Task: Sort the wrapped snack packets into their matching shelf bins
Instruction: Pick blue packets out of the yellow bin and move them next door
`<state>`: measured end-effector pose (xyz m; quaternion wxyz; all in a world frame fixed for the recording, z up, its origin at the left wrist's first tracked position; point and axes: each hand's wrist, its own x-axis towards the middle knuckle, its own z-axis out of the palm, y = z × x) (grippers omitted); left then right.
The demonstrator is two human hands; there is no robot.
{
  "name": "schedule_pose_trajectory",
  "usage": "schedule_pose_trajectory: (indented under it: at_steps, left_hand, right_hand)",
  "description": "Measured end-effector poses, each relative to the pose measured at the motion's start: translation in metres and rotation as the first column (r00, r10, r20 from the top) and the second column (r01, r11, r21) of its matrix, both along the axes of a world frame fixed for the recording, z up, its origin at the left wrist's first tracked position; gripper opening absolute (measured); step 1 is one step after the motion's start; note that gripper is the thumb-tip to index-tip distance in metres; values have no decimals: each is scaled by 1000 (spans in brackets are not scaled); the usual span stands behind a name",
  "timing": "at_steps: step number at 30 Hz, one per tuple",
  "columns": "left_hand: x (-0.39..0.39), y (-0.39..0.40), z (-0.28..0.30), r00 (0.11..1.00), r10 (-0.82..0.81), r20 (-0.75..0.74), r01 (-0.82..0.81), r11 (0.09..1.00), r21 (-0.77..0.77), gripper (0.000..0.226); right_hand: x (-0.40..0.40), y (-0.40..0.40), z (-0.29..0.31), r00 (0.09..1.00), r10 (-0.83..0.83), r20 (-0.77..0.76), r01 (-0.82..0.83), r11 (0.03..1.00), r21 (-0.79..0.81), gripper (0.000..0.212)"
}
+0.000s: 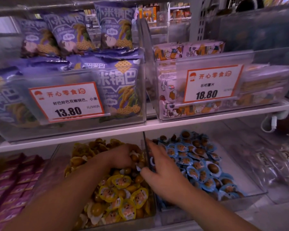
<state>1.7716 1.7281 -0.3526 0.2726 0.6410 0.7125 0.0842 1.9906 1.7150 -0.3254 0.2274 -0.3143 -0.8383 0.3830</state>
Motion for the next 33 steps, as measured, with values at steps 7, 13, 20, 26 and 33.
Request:
schedule_pose_trajectory:
  at_steps: [7, 13, 20, 26, 33]
  left_hand:
    - [-5, -31, 29, 874, 207, 440, -351, 895, 276, 32]
    - [6, -98, 40, 602, 217, 769, -588, 771, 242, 36]
    - [9, -167, 32, 549, 144, 823, -627, 723, 292, 33]
    - [5, -186, 27, 773, 243, 586, -538, 740, 403, 27]
    - [-3, -187, 25, 787, 217, 577, -530, 717, 454, 29]
  right_hand:
    - [1, 1, -3, 1000, 11, -21, -12, 1000, -17, 82]
    - [3, -4, 1, 996, -44, -83, 57, 985, 163, 62]
    - [-22, -53, 19, 966, 105, -235, -28, 950, 310, 46]
    - [-55, -60, -9, 943, 241, 230, -270, 957, 107, 76]
    - [-68, -47, -16, 961, 203, 186, -245, 938, 247, 52]
